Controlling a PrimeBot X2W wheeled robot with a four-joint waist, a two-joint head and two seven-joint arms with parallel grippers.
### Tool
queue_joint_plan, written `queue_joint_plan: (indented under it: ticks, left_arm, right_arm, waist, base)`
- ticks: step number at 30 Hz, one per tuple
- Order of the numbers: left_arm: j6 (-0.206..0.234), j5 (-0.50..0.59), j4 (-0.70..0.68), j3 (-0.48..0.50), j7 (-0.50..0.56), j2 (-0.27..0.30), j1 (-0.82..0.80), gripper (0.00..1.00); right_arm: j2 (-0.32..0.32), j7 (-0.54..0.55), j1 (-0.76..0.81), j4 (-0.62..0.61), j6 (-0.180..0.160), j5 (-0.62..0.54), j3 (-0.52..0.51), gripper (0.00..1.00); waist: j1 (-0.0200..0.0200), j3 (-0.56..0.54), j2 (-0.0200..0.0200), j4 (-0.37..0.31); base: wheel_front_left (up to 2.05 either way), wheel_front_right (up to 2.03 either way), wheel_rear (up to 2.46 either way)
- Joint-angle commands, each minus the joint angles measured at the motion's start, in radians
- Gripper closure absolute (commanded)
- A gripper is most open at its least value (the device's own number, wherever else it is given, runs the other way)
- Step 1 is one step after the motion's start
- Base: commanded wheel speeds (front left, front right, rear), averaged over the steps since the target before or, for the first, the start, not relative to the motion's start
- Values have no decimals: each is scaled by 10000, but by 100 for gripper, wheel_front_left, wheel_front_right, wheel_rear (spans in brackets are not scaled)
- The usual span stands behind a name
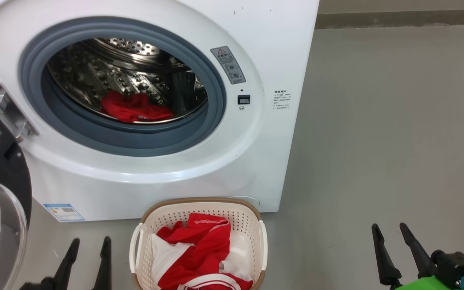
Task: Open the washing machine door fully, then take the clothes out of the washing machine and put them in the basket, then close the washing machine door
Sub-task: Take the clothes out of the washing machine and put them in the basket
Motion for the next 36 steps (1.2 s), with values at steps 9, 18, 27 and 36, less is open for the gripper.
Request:
queue_joint_plan:
  ticks: [9,18,27,36]
  left_arm:
    - [13,227,-699,561,-82,-31,221,0]
    - [13,241,-765,591,-82,-77,162,0]
    - [13,264,-702,582,-82,-73,82,0]
    - [13,353,-80,-136,-82,446,-1585,0]
  right_arm:
    - [-102,-67,46,-379,63,-158,86,0]
    - [-102,-67,-17,-406,63,-203,64,0]
    - [-102,-67,-80,-405,63,-153,86,0]
    - [-102,-67,-625,-519,63,-52,177,0]
  waist:
    - [0,116,0,34]
    - [0,223,0,45]
    - [0,301,0,37]
    - [0,1239,0,97]
  base:
    - [0,0,0]
    - [0,0,0]
    - [0,0,0]
    - [0,0,0]
